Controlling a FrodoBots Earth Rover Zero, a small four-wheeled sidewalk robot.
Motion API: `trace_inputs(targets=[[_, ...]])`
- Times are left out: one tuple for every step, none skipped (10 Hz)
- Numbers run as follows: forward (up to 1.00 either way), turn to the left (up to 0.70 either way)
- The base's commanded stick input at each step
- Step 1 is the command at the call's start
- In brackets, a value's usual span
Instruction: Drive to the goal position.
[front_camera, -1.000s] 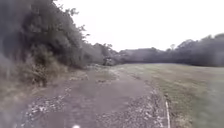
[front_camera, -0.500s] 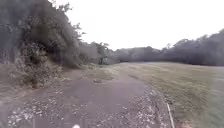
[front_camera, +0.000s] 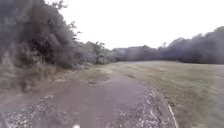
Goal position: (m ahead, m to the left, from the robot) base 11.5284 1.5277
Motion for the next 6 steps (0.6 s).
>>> trace_inputs(targets=[[0.45, -0.27], [0.45, -0.27], [0.45, -0.27], [0.45, -0.27], [0.45, -0.27], [0.45, -0.11]])
